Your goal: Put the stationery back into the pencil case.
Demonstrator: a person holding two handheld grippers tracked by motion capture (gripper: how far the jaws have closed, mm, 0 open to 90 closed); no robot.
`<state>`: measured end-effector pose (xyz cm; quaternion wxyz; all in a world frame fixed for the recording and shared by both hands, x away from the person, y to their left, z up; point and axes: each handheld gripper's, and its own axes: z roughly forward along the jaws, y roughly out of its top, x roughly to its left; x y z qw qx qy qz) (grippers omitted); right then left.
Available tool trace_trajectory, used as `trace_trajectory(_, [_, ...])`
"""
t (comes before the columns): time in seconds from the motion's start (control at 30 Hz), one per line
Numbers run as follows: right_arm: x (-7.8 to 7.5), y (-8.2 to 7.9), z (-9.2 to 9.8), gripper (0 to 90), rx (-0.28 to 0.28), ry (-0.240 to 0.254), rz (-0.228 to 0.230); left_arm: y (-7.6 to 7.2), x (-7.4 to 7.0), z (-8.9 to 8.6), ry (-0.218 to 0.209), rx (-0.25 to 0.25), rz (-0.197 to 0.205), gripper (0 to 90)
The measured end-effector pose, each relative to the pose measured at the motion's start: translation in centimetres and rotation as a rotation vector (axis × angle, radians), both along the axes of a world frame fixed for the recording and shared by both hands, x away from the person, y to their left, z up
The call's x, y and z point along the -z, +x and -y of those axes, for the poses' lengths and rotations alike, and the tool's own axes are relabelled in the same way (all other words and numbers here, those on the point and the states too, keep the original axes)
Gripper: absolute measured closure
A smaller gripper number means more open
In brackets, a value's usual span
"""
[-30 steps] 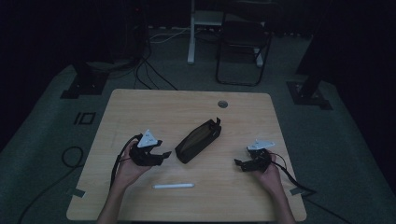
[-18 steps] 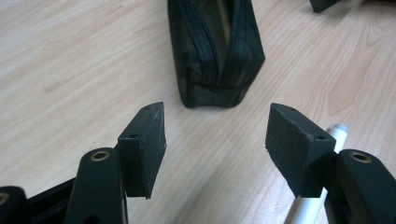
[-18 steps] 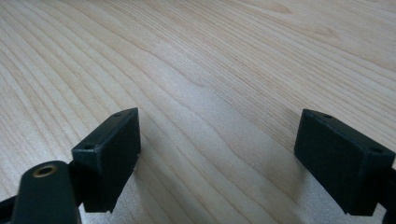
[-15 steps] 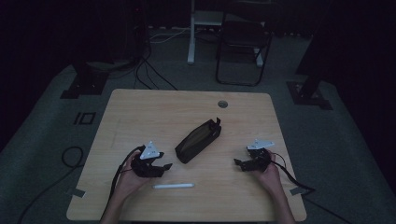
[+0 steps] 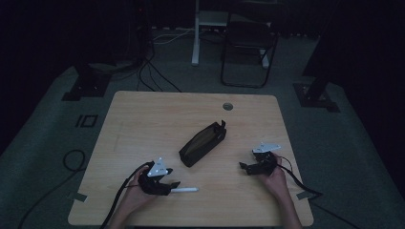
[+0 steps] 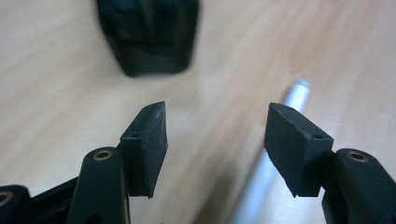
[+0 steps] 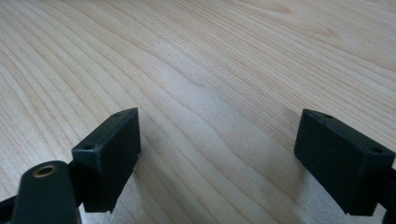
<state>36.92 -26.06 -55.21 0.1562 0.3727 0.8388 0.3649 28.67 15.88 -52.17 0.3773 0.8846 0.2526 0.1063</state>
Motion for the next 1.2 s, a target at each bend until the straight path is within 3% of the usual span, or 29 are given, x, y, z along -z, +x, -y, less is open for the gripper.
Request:
trace_trajectory(0.03, [0.0,0.0,0.0,14.2,0.000,0.000,0.000,-0.3,0.2,0.2,0.020,0.002,0.008,39.9])
trace_trajectory(0.13, [0.0,0.0,0.0,14.2,0.000,0.000,0.000,-0.7,0.6,0.1,0.003,0.009,-0.003,39.6])
trace_trajectory(0.5, [0.0,0.0,0.0,14.2,0.000,0.000,0.000,-1.7,1.9,-0.4,0.008,-0.008,-0.030,41.2])
trace_trajectory(0.8, [0.0,0.0,0.0,14.2,0.000,0.000,0.000,-1.8,2.1,-0.1,0.033,-0.015,0.005,47.6])
trace_trajectory(1.2, [0.0,0.0,0.0,14.2,0.000,-0.001,0.000,-1.5,1.9,0.0,0.036,-0.014,0.003,72.2])
